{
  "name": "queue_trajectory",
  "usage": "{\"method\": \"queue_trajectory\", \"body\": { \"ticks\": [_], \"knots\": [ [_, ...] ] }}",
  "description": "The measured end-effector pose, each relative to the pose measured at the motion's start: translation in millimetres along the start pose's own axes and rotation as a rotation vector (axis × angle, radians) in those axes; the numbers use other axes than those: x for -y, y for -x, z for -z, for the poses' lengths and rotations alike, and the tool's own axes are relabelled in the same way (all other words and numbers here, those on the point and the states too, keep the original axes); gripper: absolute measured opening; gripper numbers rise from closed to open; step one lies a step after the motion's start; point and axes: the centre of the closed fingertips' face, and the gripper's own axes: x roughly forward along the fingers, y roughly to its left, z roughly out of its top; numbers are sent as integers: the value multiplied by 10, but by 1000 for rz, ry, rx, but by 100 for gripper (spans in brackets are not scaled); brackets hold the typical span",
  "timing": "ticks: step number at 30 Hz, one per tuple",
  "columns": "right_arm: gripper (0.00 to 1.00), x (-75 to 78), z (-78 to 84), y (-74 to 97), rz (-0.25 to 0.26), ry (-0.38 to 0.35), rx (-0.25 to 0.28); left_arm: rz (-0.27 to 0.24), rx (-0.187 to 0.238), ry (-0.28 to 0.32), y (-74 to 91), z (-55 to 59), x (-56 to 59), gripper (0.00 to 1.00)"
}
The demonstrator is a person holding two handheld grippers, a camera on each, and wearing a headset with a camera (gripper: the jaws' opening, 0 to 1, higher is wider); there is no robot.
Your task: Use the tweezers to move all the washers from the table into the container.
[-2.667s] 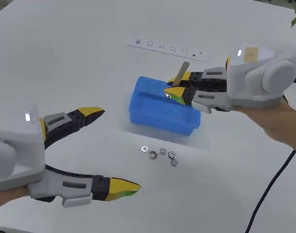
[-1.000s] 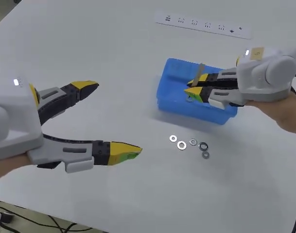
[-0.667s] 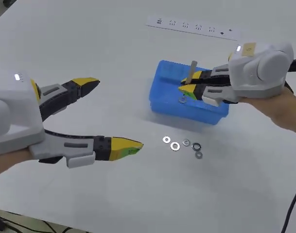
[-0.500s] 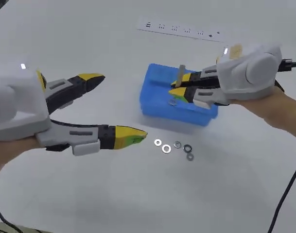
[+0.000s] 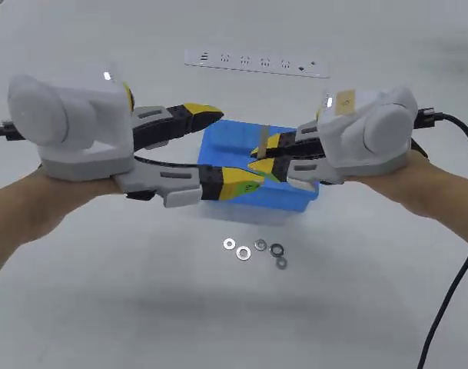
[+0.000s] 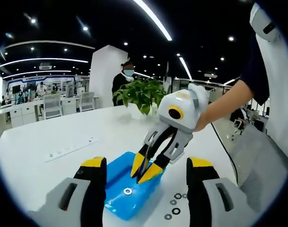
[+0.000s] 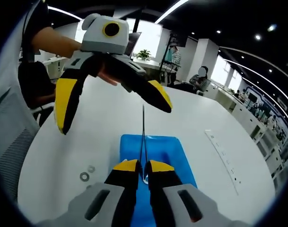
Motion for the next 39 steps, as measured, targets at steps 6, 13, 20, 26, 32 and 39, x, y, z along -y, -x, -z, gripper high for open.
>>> {"method": "queue_trajectory", "body": {
  "ticks": [6, 13, 20, 26, 32, 39],
  "knots": [
    [8, -31, 3, -29, -14, 13, -5, 48, -30, -37, -101, -9, -4, 58],
    [8, -41, 3, -31, -20, 25, -11, 98, -63, -81, -135, 4, 7, 33],
    [8, -35, 8, -29, -21, 16, -12, 143, -72, -114, -135, -37, 60, 22],
    [8, -63, 3, -30, -28, 28, -19, 166, -94, -148, -120, -37, 99, 13],
    [8, -79, -23, -13, -33, 33, -16, 186, -123, -182, -121, -6, 151, 8],
    [10, -57, -19, 13, -16, 33, -23, 162, -148, -309, -144, -35, 162, 5]
  ]
}}
